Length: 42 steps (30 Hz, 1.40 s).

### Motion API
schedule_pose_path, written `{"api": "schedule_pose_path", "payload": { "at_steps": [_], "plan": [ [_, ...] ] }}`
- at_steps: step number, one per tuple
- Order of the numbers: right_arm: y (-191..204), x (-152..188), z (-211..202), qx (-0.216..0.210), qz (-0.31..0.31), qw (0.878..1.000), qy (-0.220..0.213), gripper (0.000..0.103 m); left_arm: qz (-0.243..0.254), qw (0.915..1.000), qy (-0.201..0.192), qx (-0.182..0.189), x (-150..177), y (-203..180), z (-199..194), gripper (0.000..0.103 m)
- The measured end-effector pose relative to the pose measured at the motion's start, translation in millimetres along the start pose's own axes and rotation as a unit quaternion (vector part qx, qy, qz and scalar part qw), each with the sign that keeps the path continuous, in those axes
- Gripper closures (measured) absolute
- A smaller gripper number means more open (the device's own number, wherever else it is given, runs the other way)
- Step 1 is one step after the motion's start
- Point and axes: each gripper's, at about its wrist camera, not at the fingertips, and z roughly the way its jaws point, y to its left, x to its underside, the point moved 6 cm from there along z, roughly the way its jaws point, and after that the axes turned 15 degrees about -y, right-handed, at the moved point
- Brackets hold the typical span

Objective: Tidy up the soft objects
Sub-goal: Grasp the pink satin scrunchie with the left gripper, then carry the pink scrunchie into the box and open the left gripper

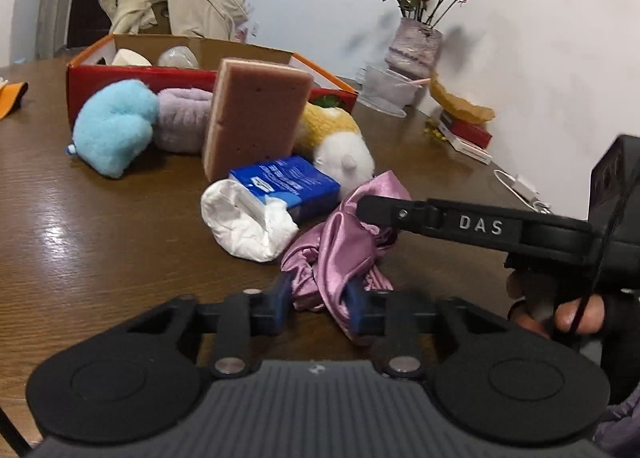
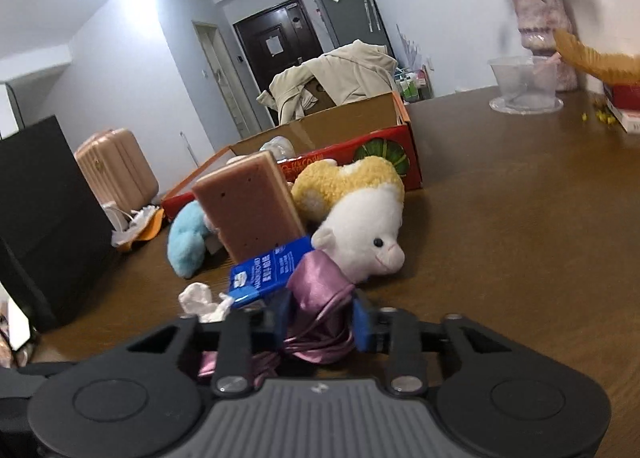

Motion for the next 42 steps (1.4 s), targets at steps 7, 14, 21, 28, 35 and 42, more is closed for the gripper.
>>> {"api": "schedule_pose_path", "payload": {
  "at_steps": [7,14,21,28,35,42],
  "plan": [
    [7.6,-10.0,-48.5,0.003,-0.004,1.0,-0.022,0.086,0.023,0.9973,-0.001,0.07,-15.5,-21.0,-25.1,0.087],
    [30.8,-106.0,-33.9,-0.044,-0.033,0.991,-0.119,0.086,0.033,0.9877,-0.113,0.102,-127.8,-9.1,-26.3,0.087],
    [23.3,-200.0,105.3,-0.058,-0.041,0.991,-0.11,0.086,0.058,0.991,-0.103,0.064,-233.9,37.0,77.6,0.087],
    [-24.0,-198.5,260.1,0.018,-0.025,1.0,-0.004,0.086,0.063,0.998,-0.011,0.0,-258.2,105.8,234.2,0.087],
    [-57.7,-169.8,325.9,0.102,-0.042,0.992,0.054,0.073,0.057,0.9978,0.025,-0.021,-238.0,123.9,303.7,0.071],
    [-42.3,-198.9,285.4,0.087,-0.057,0.995,-0.004,0.059,0.072,0.9969,-0.015,-0.028,-261.1,112.3,256.8,0.056]
  ]
}}
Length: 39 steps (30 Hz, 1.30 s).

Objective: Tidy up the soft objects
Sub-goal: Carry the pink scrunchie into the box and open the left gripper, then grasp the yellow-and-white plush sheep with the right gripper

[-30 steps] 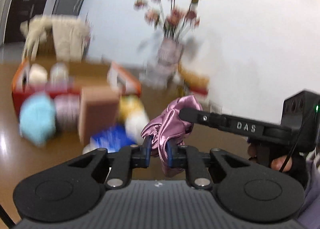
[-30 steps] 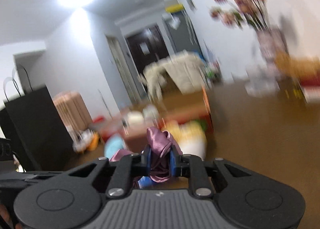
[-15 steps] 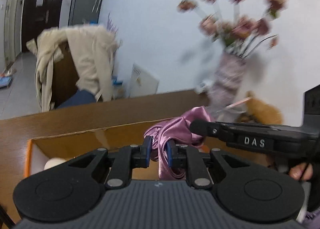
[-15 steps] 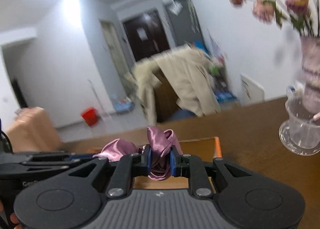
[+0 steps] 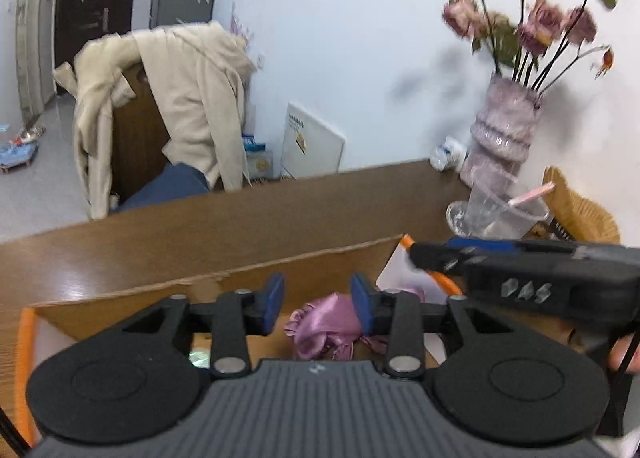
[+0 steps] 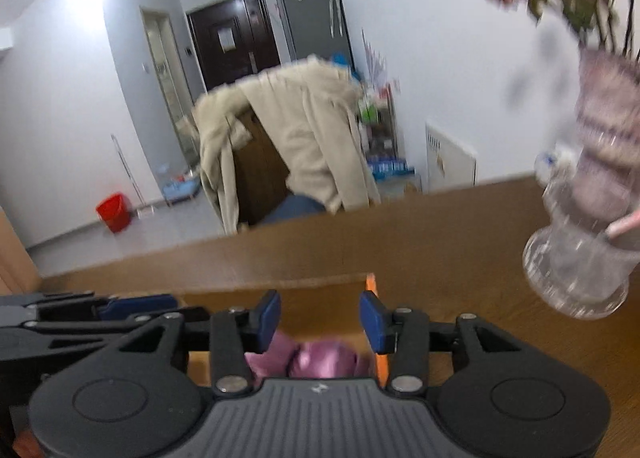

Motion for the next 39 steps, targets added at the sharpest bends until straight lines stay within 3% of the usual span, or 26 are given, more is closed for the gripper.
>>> {"api": "schedule_pose_path", "payload": {
  "at_steps": [4,6,8,11,14,15,17,20,23,25,28,39],
  "plan": [
    [10.3,-30.3,-68.2,-0.033,-0.028,0.998,-0.049,0.048,0.021,0.9978,-0.059,-0.021,-19.5,-18.6,-79.5,0.045],
    [18.5,-33.0,-116.4,-0.064,-0.049,0.994,-0.071,0.041,0.026,0.9947,-0.097,-0.022,-21.0,-34.7,-123.8,0.028],
    [26.5,-30.2,-157.7,-0.083,-0.065,0.991,-0.087,0.038,0.023,0.9911,-0.129,-0.019,-11.3,-53.3,-171.8,0.027],
    [37.7,-8.9,-222.3,-0.1,-0.085,0.985,-0.115,0.024,0.041,0.9858,-0.162,-0.019,16.3,-80.4,-231.5,0.017],
    [47.3,24.0,-271.4,-0.103,-0.099,0.981,-0.128,0.02,0.095,0.9719,-0.205,-0.065,56.9,-103.3,-280.2,0.006],
    [49.0,35.2,-283.8,-0.099,-0.104,0.981,-0.13,0.019,0.113,0.9682,-0.211,-0.074,72.9,-111.6,-292.5,0.006],
    [49.5,63.9,-307.4,-0.084,-0.101,0.982,-0.134,0.016,0.124,0.969,-0.203,-0.069,102.0,-124.0,-310.2,0.004],
    [46.2,112.1,-330.7,-0.054,-0.094,0.984,-0.143,0.014,0.085,0.9778,-0.188,-0.038,146.2,-131.5,-331.2,0.002],
    [36.5,162.2,-345.6,0.017,-0.083,0.987,-0.135,0.014,0.075,0.9804,-0.177,-0.04,183.9,-134.7,-340.1,0.001],
    [35.9,183.3,-355.7,0.009,-0.062,0.992,-0.111,0.014,0.076,0.9833,-0.16,-0.039,201.0,-135.5,-343.6,0.001],
    [43.3,193.1,-365.6,0.001,-0.082,0.991,-0.109,0.014,0.071,0.9854,-0.151,-0.033,214.5,-135.7,-349.9,0.001],
    [49.8,196.1,-365.1,0.005,-0.079,0.992,-0.101,0.014,0.064,0.9865,-0.146,-0.037,216.0,-133.8,-345.7,0.0]
  ]
}}
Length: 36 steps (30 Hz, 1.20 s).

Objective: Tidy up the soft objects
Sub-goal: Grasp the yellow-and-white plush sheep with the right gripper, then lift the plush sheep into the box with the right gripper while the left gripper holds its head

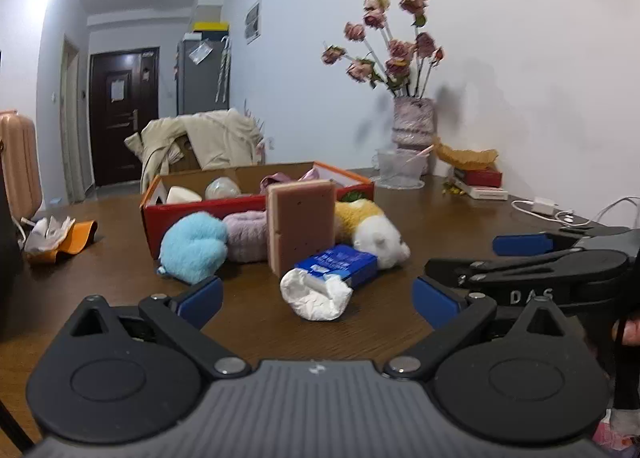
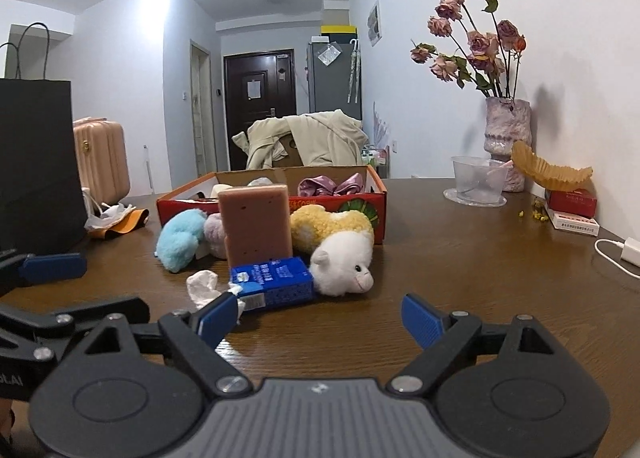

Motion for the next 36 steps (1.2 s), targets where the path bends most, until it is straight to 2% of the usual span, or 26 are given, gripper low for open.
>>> {"api": "schedule_pose_path", "payload": {
  "at_steps": [4,7,9,10,12,15,16,18,20,23,25,26,28,30,32,34,36],
  "plan": [
    [-12.6,-4.6,18.1,0.025,-0.016,1.0,0.006,0.014,-0.014,0.9998,0.013,-0.008,-1.8,1.0,20.2,0.0],
    [-25.8,-16.3,37.1,0.031,-0.023,0.999,0.003,0.014,-0.009,0.9998,0.016,-0.009,-8.8,-4.1,43.3,0.0],
    [-35.0,-27.1,57.7,0.027,-0.024,0.999,0.016,0.014,-0.02,0.9995,0.023,-0.004,-13.0,-6.4,59.9,0.001],
    [-38.1,-31.8,67.3,0.025,-0.024,0.999,0.023,0.014,-0.029,0.9992,0.026,0.001,-15.5,-8.0,68.4,0.003],
    [-44.9,-41.1,86.5,0.021,-0.025,0.999,0.032,0.014,-0.042,0.9985,0.029,0.017,-20.7,-13.9,85.6,0.012],
    [-51.5,-53.4,117.9,-0.011,-0.023,0.999,0.038,0.016,-0.053,0.997,0.041,0.039,-21.6,-24.1,109.1,0.032],
    [-52.2,-56.1,128.1,-0.023,-0.015,0.999,0.046,0.016,-0.059,0.9958,0.051,0.047,-19.7,-27.8,117.3,0.035],
    [-51.3,-60.3,151.0,-0.065,-0.001,0.996,0.057,0.03,-0.068,0.9934,0.074,0.055,-14.3,-34.8,131.6,0.048],
    [-49.0,-58.8,175.9,-0.107,0.0,0.992,0.071,0.035,-0.067,0.9922,0.083,0.064,-9.8,-43.3,143.1,0.049],
    [-47.0,-51.0,205.1,-0.135,-0.017,0.987,0.087,0.04,-0.047,0.9923,0.092,0.068,-2.7,-55.6,162.5,0.049],
    [-47.5,-43.0,220.8,-0.154,-0.022,0.981,0.114,0.049,-0.034,0.9914,0.112,0.06,7.2,-58.5,177.7,0.055],
    [-48.4,-39.8,224.4,-0.166,-0.018,0.978,0.126,0.058,-0.033,0.9902,0.121,0.061,12.0,-59.1,182.7,0.059],
    [-55.5,-34.7,224.4,-0.173,-0.004,0.975,0.137,0.06,-0.038,0.9877,0.135,0.07,19.4,-60.0,184.5,0.06],
    [-68.2,-34.2,214.0,-0.153,0.009,0.978,0.14,0.064,-0.034,0.9874,0.13,0.083,19.9,-60.2,176.8,0.064],
    [-86.1,-32.5,193.6,-0.121,0.029,0.982,0.145,0.064,-0.038,0.9882,0.126,0.079,19.1,-52.7,166.2,0.065],
    [-106.4,-31.1,167.5,-0.099,0.071,0.981,0.15,0.064,-0.049,0.9885,0.126,0.066,20.1,-42.3,156.4,0.065],
    [-118.9,-27.8,144.4,-0.086,0.102,0.98,0.146,0.064,-0.074,0.988,0.116,0.071,15.3,-37.6,146.3,0.065]
  ]
}}
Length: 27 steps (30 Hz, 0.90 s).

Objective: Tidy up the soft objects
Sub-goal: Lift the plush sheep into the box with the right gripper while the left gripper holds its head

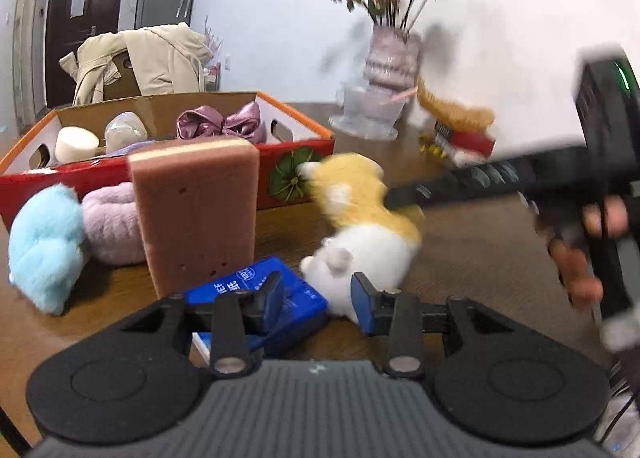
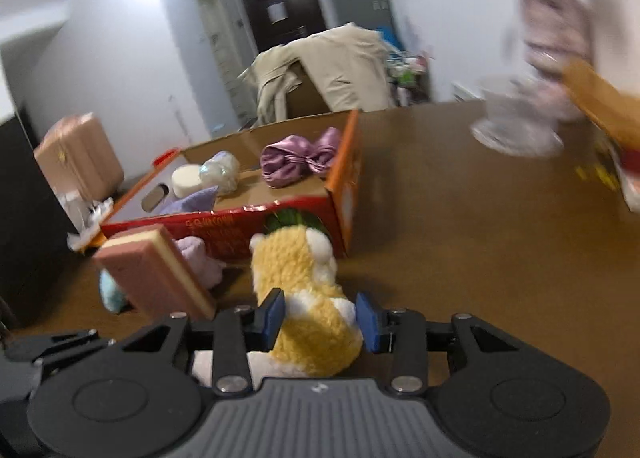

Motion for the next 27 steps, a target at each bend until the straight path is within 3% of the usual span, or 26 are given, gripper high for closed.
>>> {"api": "schedule_pose_path", "payload": {
  "at_steps": [3,6,9,11,15,17,21,24,27],
  "plan": [
    [-3.8,10.1,-21.3,0.012,0.019,1.0,-0.008,0.063,-0.036,0.9991,-0.001,0.021,-7.5,-8.9,-4.6,0.06],
    [-9.0,7.7,-28.7,0.017,0.03,0.999,-0.032,0.056,-0.063,0.9973,0.022,0.03,-6.5,-19.2,-0.9,0.057],
    [-17.5,3.8,-18.4,0.004,0.031,0.998,-0.046,0.049,-0.073,0.9969,0.03,0.006,0.5,-22.7,6.1,0.046],
    [-19.3,5.4,-1.2,-0.002,0.033,0.999,-0.034,0.049,-0.087,0.9952,0.043,-0.01,3.6,-19.8,14.4,0.045],
    [-25.9,11.6,15.1,-0.036,0.085,0.996,-0.021,0.052,-0.109,0.9927,0.043,-0.027,6.3,-14.5,20.0,0.03],
    [-29.0,16.2,13.8,-0.047,0.1,0.994,-0.02,0.061,-0.122,0.9911,0.041,-0.035,6.3,-10.2,23.6,0.03],
    [-35.8,19.8,-1.1,-0.033,0.109,0.993,-0.026,0.064,-0.143,0.9884,0.036,-0.035,4.4,-7.7,33.9,0.03],
    [-46.7,24.3,-8.3,-0.037,0.143,0.989,-0.028,0.064,-0.157,0.9865,0.046,-0.012,5.4,-17.7,43.4,0.043],
    [-47.7,22.8,-14.4,-0.029,0.147,0.988,-0.029,0.066,-0.169,0.9847,0.043,-0.008,2.9,-24.4,43.9,0.044]
  ]
}}
